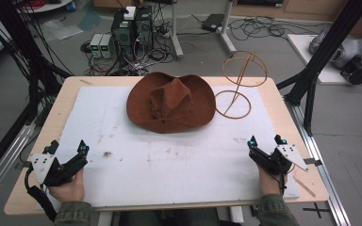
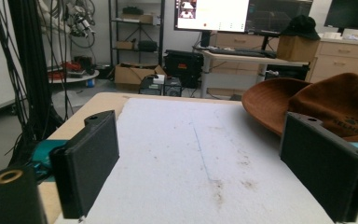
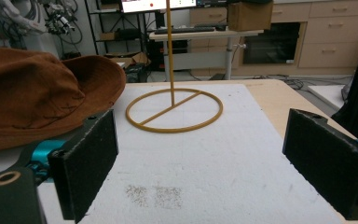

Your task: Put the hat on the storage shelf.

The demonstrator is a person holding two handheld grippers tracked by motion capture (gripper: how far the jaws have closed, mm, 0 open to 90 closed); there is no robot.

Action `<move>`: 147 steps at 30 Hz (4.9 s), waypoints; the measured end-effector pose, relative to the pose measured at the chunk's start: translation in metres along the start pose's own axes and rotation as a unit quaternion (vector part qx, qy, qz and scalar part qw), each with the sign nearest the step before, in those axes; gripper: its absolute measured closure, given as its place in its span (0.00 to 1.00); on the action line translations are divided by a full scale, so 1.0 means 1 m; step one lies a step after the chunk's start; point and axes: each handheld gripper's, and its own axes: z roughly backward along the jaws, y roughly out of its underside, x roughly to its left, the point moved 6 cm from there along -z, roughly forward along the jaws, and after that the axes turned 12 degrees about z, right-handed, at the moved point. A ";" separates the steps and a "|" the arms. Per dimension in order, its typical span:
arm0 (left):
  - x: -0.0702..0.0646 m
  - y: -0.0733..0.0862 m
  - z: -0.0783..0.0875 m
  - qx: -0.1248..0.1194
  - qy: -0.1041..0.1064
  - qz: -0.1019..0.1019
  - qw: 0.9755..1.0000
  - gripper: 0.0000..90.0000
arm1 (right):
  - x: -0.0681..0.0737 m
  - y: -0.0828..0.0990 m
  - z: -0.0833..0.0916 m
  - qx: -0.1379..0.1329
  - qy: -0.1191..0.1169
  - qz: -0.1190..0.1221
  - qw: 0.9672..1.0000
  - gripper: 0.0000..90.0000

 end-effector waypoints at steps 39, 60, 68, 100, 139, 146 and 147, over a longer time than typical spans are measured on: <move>-0.031 -0.014 -0.006 0.011 0.051 -0.045 0.998 0.17 | 0.004 -0.001 -0.004 -0.001 -0.002 -0.003 1.000 0.11; -0.096 -0.025 -0.065 0.075 0.104 -0.069 0.989 0.17 | 0.005 0.000 -0.008 0.005 -0.007 -0.004 1.000 0.11; -0.101 -0.029 -0.084 0.113 0.093 -0.064 0.987 0.17 | 0.007 -0.001 -0.008 0.006 -0.009 -0.006 1.000 0.11; -0.179 0.023 -0.157 0.239 0.124 -0.083 0.959 0.17 | 0.008 -0.004 -0.009 -0.002 -0.012 -0.009 1.000 0.11; -0.245 0.074 -0.195 0.295 0.100 -0.075 0.947 0.30 | 0.006 -0.003 -0.013 -0.001 -0.017 -0.014 1.000 0.11; -0.246 0.075 -0.193 0.301 0.104 -0.074 0.945 0.69 | 0.003 -0.003 -0.012 -0.001 -0.013 -0.019 1.000 0.11; -0.245 0.075 -0.194 0.304 0.105 -0.067 0.944 0.69 | 0.003 -0.003 -0.012 -0.001 -0.013 -0.019 1.000 0.11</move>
